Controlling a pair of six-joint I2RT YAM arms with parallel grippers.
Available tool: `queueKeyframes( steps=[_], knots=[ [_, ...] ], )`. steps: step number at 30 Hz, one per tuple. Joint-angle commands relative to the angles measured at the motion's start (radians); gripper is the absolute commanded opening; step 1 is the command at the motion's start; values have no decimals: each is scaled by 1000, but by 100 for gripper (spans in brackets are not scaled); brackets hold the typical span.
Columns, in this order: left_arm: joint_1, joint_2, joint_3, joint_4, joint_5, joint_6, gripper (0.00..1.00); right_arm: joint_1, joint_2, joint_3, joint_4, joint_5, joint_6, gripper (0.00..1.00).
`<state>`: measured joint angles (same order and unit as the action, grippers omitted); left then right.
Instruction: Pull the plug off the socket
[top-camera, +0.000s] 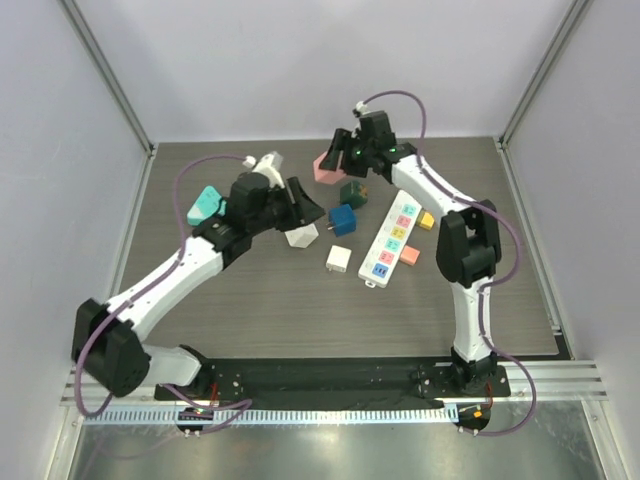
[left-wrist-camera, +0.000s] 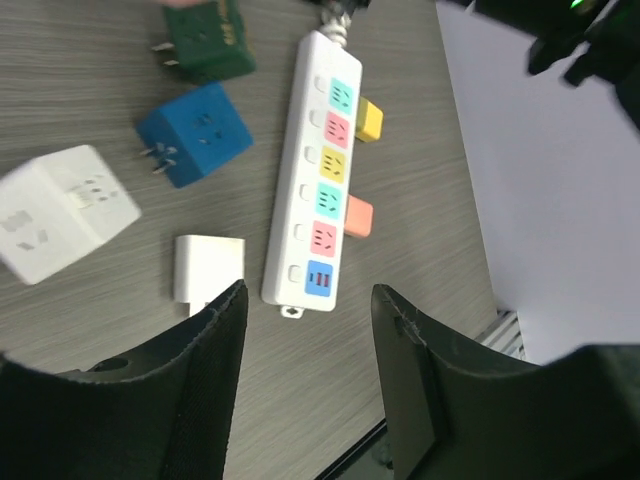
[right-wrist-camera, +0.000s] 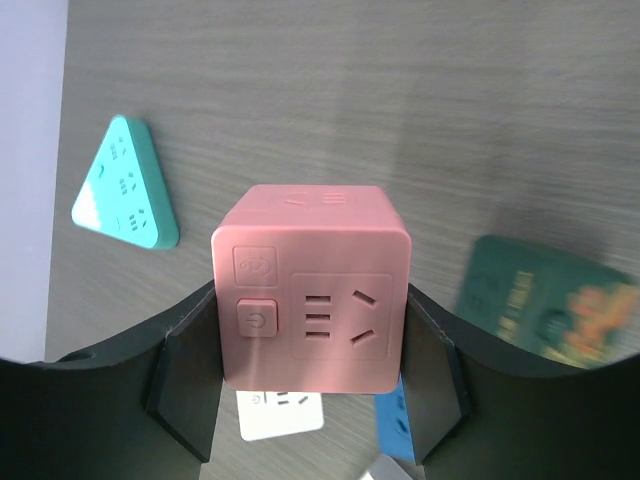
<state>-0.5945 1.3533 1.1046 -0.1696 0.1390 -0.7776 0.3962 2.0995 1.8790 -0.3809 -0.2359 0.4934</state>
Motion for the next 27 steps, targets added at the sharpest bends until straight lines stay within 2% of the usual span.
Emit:
queueKeyframes(
  steps=[1,8,12,15,16,18,19,22,27],
  knots=[
    [53,-97,-83,-34,-18,14,55,33,60,63,83,-71,66,1],
    [67,-273,-207,-64,-56,9,61,66,215,81,191,-249,204,3],
    [68,-325,-253,-57,-35,-32,61,75,234,69,200,-246,200,13],
    [68,-348,-273,-50,-6,-57,63,76,234,60,194,-243,182,30],
    [68,-350,-276,-47,4,-60,65,76,232,57,189,-237,174,42],
    [68,-349,-279,-41,34,-60,68,76,225,58,154,-217,142,58],
    [68,-339,-275,-45,45,-52,69,78,214,63,140,-206,129,71],
    [67,-316,-279,-44,66,-42,68,78,202,101,76,-169,73,87],
    [61,-273,-285,-16,100,-28,67,78,171,186,-64,-91,-1,89]
  ],
)
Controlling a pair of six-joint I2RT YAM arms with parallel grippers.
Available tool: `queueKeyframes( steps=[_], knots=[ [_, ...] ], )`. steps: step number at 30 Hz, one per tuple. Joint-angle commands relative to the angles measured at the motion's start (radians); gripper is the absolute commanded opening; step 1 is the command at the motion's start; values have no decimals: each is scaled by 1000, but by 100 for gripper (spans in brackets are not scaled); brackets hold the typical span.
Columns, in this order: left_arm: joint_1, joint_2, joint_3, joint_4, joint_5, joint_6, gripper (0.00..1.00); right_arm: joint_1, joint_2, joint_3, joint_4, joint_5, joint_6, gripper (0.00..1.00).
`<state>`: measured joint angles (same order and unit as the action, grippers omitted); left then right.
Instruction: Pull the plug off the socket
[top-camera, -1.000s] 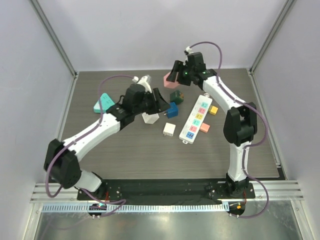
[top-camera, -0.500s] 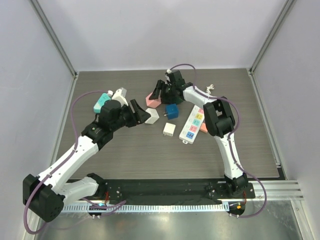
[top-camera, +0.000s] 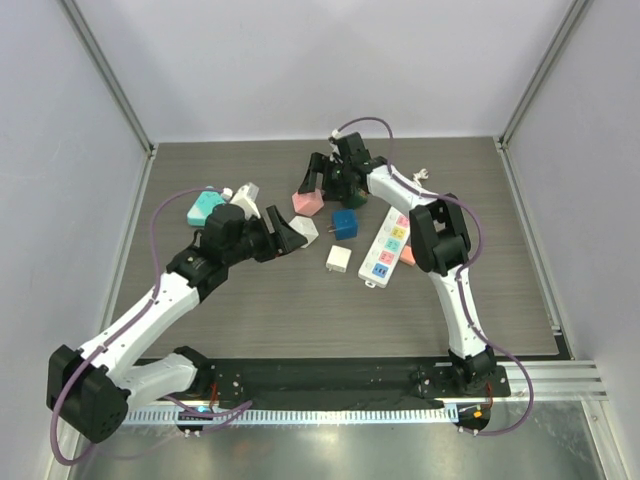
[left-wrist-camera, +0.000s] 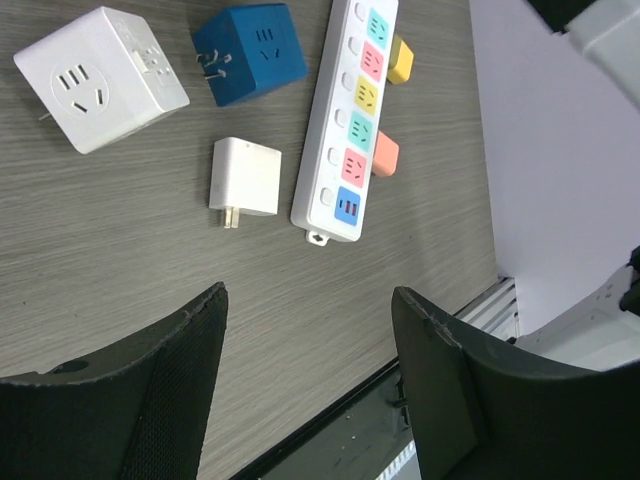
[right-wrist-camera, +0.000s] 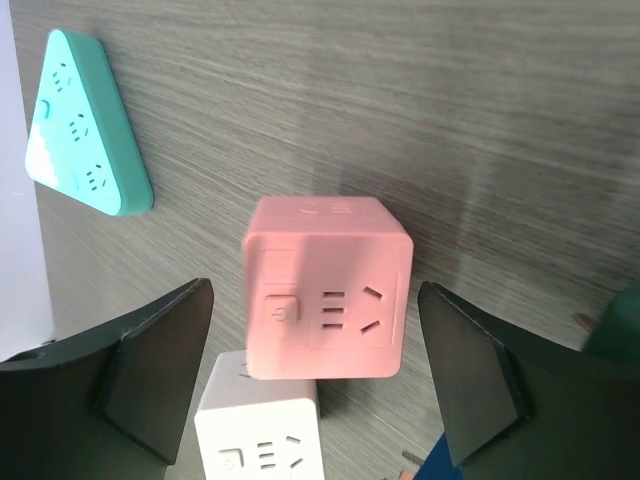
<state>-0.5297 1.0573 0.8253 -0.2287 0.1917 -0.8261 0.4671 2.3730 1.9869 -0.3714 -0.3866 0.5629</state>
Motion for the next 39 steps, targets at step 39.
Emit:
queueKeyframes(
  steps=[39],
  knots=[
    [-524,1086,925,-285,-469,450,100,-511,-1384,-1275,-107,333,120,86]
  ],
)
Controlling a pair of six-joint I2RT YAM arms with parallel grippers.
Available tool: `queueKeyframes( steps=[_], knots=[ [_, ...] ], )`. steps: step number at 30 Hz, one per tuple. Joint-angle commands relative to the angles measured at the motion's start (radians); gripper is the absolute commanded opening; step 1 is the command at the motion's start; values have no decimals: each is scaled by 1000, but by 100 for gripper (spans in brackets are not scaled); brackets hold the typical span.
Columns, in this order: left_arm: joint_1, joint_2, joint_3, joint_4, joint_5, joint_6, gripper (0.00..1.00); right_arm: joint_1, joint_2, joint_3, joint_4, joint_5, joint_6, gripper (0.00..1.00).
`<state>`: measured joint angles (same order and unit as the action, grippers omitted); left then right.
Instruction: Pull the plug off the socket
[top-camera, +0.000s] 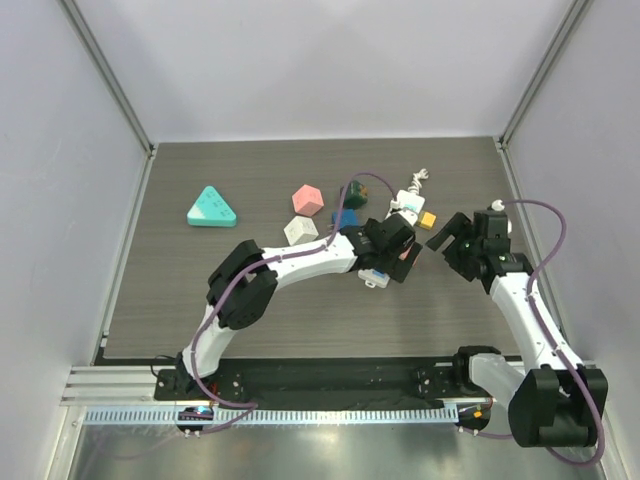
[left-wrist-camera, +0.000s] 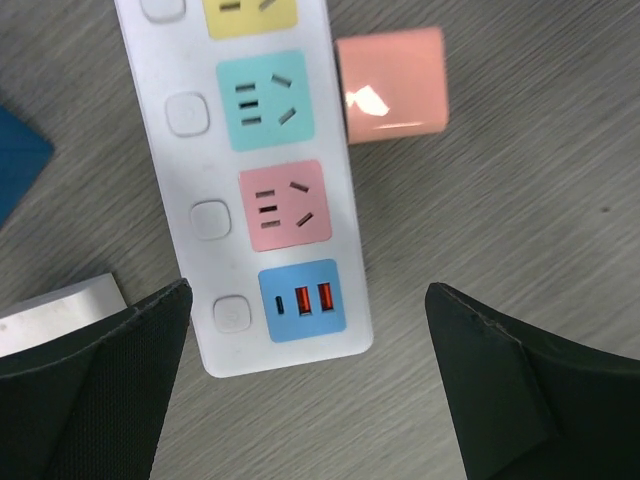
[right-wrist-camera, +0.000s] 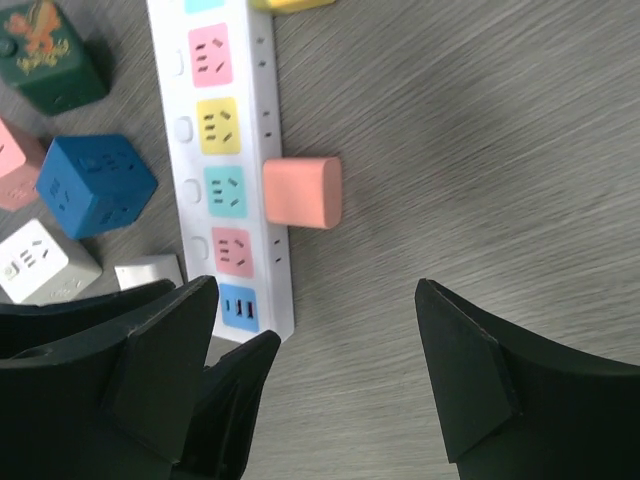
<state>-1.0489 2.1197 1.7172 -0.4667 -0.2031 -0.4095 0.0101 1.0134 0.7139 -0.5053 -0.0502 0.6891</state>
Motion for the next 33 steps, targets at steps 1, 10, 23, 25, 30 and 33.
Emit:
queueKeyframes(
  steps=[1,10,23,25,30,33],
  knots=[
    [-6,32,33,-47,-81,32,100,-67,-22,-2,27,-10,-13,86],
    [-2,124,88,-72,-64,18,100,-165,53,-42,66,-148,-57,86],
    [61,80,-53,37,103,-26,51,-176,154,-148,313,-371,-45,78],
    [73,69,-74,54,160,-37,37,-174,159,-171,350,-390,-37,77],
    [102,48,-102,72,260,-48,18,-176,188,-191,461,-465,-34,78],
    [107,36,-114,82,281,-54,14,-174,218,-202,528,-494,-22,78]
  ],
)
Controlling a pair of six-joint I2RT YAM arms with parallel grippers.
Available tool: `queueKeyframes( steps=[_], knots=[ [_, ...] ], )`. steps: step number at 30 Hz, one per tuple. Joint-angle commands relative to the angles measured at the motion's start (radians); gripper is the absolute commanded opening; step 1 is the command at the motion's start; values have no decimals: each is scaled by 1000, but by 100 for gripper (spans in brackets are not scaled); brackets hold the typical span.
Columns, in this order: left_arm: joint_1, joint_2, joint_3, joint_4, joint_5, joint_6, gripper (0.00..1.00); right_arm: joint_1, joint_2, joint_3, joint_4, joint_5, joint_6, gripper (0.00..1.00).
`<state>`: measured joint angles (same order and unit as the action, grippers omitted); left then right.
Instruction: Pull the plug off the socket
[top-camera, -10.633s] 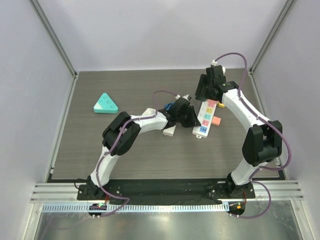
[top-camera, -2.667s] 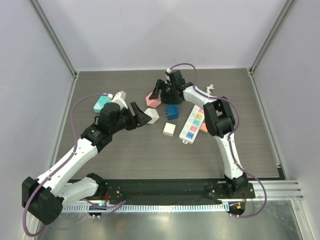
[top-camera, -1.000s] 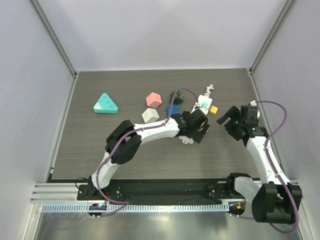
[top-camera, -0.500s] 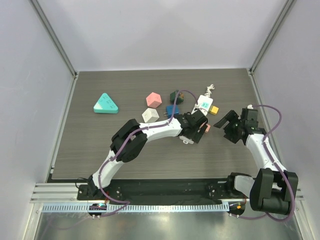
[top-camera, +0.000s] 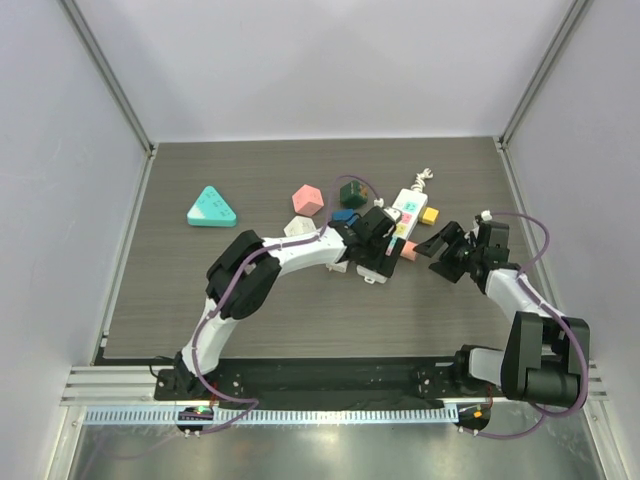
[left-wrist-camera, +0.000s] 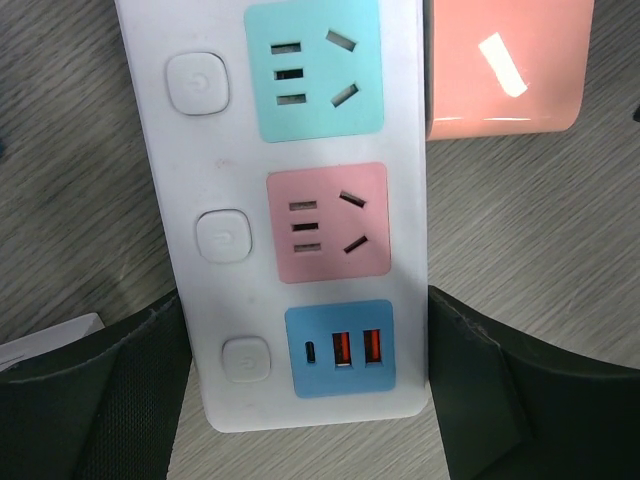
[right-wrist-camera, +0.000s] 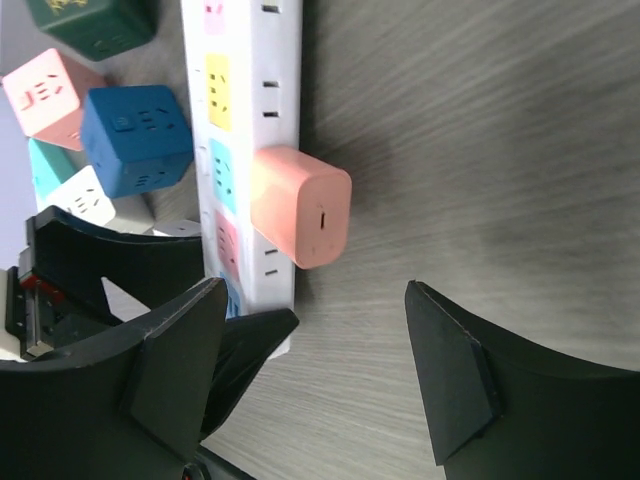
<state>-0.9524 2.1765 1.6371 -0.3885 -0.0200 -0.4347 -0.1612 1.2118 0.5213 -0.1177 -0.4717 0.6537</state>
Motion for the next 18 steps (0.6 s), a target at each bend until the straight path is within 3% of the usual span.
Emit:
queueKeyframes(
  steps=[1,8,18],
  knots=[
    [12,-24,-39,11,110,-30,11,-3,26,-10,153,-77,15,77],
    [27,-43,-85,56,158,-67,0,-1,92,-41,321,-114,84,75],
    [46,-44,-141,108,216,-104,0,3,178,-84,542,-151,182,72]
  ],
)
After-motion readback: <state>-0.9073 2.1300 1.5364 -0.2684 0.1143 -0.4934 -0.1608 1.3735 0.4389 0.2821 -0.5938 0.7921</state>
